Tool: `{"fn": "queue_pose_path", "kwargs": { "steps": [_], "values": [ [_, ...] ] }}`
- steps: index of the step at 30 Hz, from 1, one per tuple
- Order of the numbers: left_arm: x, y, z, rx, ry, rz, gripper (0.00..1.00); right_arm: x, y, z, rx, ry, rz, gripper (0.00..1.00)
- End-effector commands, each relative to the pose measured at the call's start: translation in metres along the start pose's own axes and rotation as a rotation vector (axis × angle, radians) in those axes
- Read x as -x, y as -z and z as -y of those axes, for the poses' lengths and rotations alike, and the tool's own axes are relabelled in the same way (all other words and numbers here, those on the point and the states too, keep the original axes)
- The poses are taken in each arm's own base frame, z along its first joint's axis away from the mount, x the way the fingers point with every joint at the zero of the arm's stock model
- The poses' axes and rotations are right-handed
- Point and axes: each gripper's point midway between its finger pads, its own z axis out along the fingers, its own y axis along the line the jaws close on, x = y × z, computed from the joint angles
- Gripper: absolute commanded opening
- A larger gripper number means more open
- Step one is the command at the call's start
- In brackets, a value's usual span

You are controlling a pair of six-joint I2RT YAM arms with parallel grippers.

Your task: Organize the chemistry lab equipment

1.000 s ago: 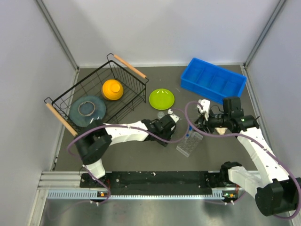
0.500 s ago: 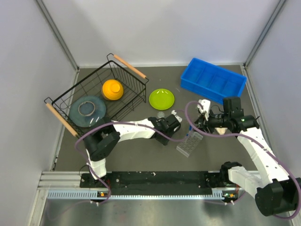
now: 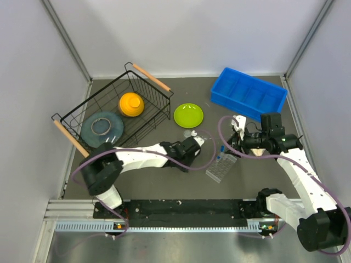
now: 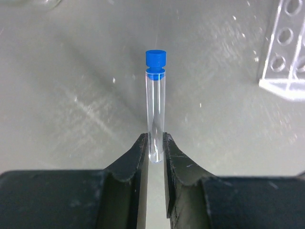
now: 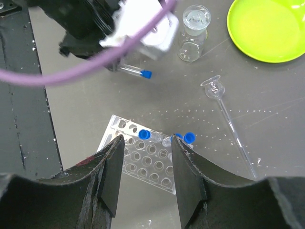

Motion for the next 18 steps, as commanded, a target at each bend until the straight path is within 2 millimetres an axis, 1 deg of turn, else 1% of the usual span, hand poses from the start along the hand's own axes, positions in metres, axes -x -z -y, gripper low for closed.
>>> {"fn": "queue_pose_path", "kwargs": {
  "steps": [1, 2, 3, 4, 5, 6, 7, 8, 9, 10, 11, 13, 14, 16, 17, 18],
  "values": [
    [0.027, 0.038, 0.017, -0.145, 0.052, 0.209, 0.08, 0.014, 0.002, -0.005, 0.037, 0.006, 0.058, 0.46],
    [0.034, 0.055, 0.022, -0.189, 0.051, 0.266, 0.08, 0.017, 0.002, -0.006, 0.046, 0.003, 0.065, 0.48],
    [0.027, 0.057, 0.021, -0.209, 0.050, 0.279, 0.08, 0.019, 0.003, -0.008, 0.055, -0.002, 0.068, 0.48],
    [0.033, 0.065, 0.031, -0.267, 0.040, 0.326, 0.07, 0.025, 0.005, -0.011, 0.074, -0.007, 0.077, 0.51],
    [0.040, 0.083, 0.037, -0.320, 0.032, 0.387, 0.07, 0.028, 0.006, -0.014, 0.090, -0.016, 0.083, 0.54],
    [0.033, 0.086, 0.038, -0.343, 0.018, 0.402, 0.07, 0.037, 0.009, -0.016, 0.099, -0.014, 0.096, 0.57],
    [0.040, 0.097, 0.048, -0.406, 0.002, 0.451, 0.07, 0.041, 0.011, -0.025, 0.142, -0.043, 0.105, 0.59],
    [0.042, 0.110, 0.051, -0.437, -0.010, 0.487, 0.07, 0.043, 0.011, -0.029, 0.167, -0.059, 0.106, 0.60],
    [0.045, 0.117, 0.056, -0.468, -0.027, 0.521, 0.07, 0.051, 0.013, -0.032, 0.182, -0.058, 0.113, 0.60],
    [0.047, 0.124, 0.060, -0.494, -0.042, 0.543, 0.07, 0.053, 0.012, -0.044, 0.230, -0.080, 0.104, 0.60],
    [0.050, 0.133, 0.064, -0.518, -0.053, 0.566, 0.07, 0.055, 0.010, -0.047, 0.253, -0.096, 0.096, 0.61],
    [0.055, 0.144, 0.073, -0.546, -0.082, 0.588, 0.08, 0.062, 0.008, -0.058, 0.294, -0.127, 0.085, 0.62],
    [0.056, 0.147, 0.078, -0.558, -0.097, 0.589, 0.07, 0.065, 0.005, -0.068, 0.335, -0.129, 0.079, 0.63],
    [0.064, 0.156, 0.084, -0.569, -0.110, 0.614, 0.07, 0.070, 0.001, -0.078, 0.385, -0.162, 0.064, 0.63],
    [0.065, 0.160, 0.087, -0.576, -0.115, 0.622, 0.07, 0.072, -0.001, -0.084, 0.410, -0.162, 0.057, 0.64],
    [0.069, 0.164, 0.089, -0.580, -0.120, 0.635, 0.07, 0.072, -0.003, -0.084, 0.415, -0.180, 0.049, 0.68]
  ]
}}
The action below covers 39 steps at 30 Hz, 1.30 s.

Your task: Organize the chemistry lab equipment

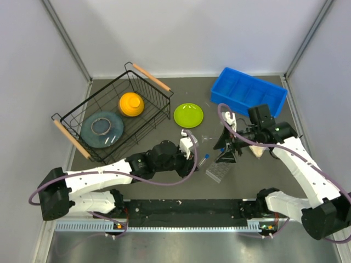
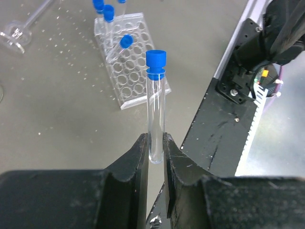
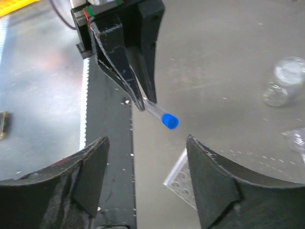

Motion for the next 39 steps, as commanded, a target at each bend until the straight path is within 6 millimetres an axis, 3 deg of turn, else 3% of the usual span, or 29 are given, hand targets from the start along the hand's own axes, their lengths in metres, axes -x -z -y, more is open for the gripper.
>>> {"fn": "queue_pose_path", "kwargs": {
  "steps": [1, 7, 13, 22, 29, 31, 35, 39],
  "values": [
    [0.045, 0.005, 0.031, -0.097, -0.064, 0.125, 0.07, 0.014, -0.007, -0.020, 0.092, -0.068, 0.004, 0.69],
    [0.048, 0.002, 0.040, -0.115, -0.074, 0.126, 0.07, 0.003, -0.014, -0.007, 0.079, -0.133, -0.043, 0.72],
    [0.046, -0.002, 0.041, -0.112, -0.076, 0.119, 0.07, 0.003, -0.025, -0.017, 0.153, -0.144, -0.058, 0.71],
    [0.056, -0.003, 0.042, -0.105, -0.090, 0.144, 0.07, 0.002, -0.032, -0.026, 0.223, -0.198, -0.054, 0.44],
    [0.056, -0.004, 0.042, -0.104, -0.089, 0.148, 0.09, 0.008, -0.031, -0.034, 0.268, -0.213, -0.026, 0.15],
    [0.055, -0.006, 0.041, -0.101, -0.084, 0.146, 0.10, 0.010, -0.030, -0.036, 0.266, -0.202, -0.022, 0.11],
    [0.061, -0.001, 0.031, -0.032, -0.042, 0.170, 0.29, 0.008, -0.028, -0.036, 0.241, -0.174, -0.027, 0.06],
    [0.074, 0.020, 0.015, 0.069, -0.023, 0.254, 0.67, -0.004, -0.023, -0.020, 0.109, -0.105, -0.080, 0.06]
  ]
}}
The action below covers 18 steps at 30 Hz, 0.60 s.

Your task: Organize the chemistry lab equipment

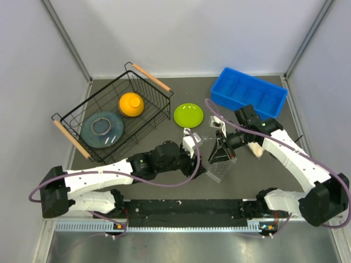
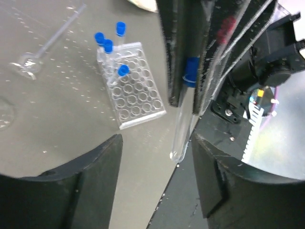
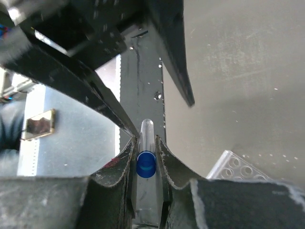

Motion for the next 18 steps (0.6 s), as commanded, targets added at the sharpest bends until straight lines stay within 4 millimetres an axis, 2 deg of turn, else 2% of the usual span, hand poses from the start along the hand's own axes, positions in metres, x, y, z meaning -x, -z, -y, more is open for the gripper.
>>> {"fn": "queue_pose_path", "kwargs": {
  "steps": [1, 2, 3, 4, 5, 6, 7, 10, 12, 18],
  "values": [
    [0.047, 0.027, -0.020, 0.147, 0.021, 0.203, 0.72, 0.004, 0.012, 0.000, -0.114, 0.143, -0.006, 0.06],
    [0.048, 0.032, -0.026, 0.178, 0.036, 0.223, 0.75, -0.002, 0.016, 0.010, -0.182, 0.161, -0.035, 0.06],
    [0.055, 0.043, -0.030, 0.207, 0.050, 0.265, 0.82, -0.005, 0.019, 0.015, -0.221, 0.174, -0.045, 0.06],
    [0.049, 0.049, -0.042, 0.263, 0.063, 0.280, 0.95, -0.011, 0.021, 0.021, -0.254, 0.181, -0.056, 0.06],
    [0.053, 0.060, -0.046, 0.284, 0.072, 0.316, 0.99, -0.014, 0.028, 0.026, -0.315, 0.213, -0.067, 0.06],
    [0.043, 0.063, -0.055, 0.319, 0.081, 0.315, 0.99, -0.016, 0.030, 0.029, -0.342, 0.221, -0.077, 0.06],
    [0.042, 0.072, -0.067, 0.391, 0.115, 0.347, 0.99, -0.020, 0.033, 0.032, -0.367, 0.227, -0.086, 0.06],
    [0.031, 0.087, -0.084, 0.455, 0.151, 0.369, 0.99, -0.030, 0.044, 0.047, -0.466, 0.277, -0.136, 0.06],
    [0.015, 0.094, -0.096, 0.501, 0.163, 0.329, 0.99, -0.035, 0.052, 0.057, -0.538, 0.295, -0.166, 0.07],
    [-0.010, 0.097, -0.105, 0.530, 0.215, 0.288, 0.99, -0.046, 0.065, 0.092, -0.703, 0.311, -0.210, 0.08]
  ]
}}
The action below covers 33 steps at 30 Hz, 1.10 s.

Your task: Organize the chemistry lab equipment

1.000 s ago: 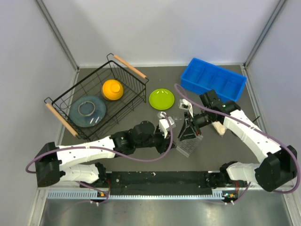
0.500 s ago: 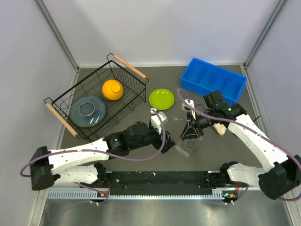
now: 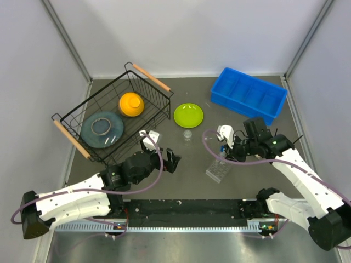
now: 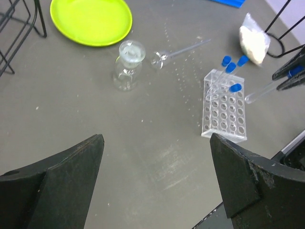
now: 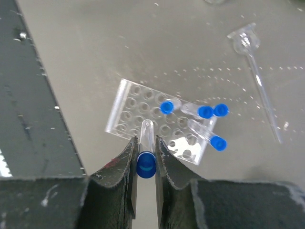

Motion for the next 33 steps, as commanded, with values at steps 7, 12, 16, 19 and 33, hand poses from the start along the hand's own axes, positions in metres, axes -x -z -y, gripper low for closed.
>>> {"fn": "queue_pose_path", "kwargs": {
  "steps": [7, 12, 16, 19, 33],
  "values": [
    [-0.016, 0.001, -0.014, 0.053, 0.055, -0.017, 0.99, -0.013, -0.012, 0.056, -0.238, 0.035, -0.046, 0.08],
    [-0.018, -0.001, -0.013, 0.054, 0.043, -0.028, 0.99, -0.013, -0.018, 0.062, -0.240, 0.015, -0.048, 0.09],
    [-0.022, -0.002, -0.013, 0.053, 0.038, -0.040, 0.99, -0.019, -0.027, 0.058, -0.193, -0.007, -0.058, 0.09],
    [-0.024, -0.003, -0.015, 0.058, 0.034, -0.046, 0.99, -0.024, -0.032, 0.055, -0.175, -0.015, -0.069, 0.09],
    [-0.025, -0.005, -0.011, 0.044, 0.025, -0.056, 0.99, -0.040, -0.043, 0.052, -0.146, -0.040, -0.110, 0.11]
  ]
}}
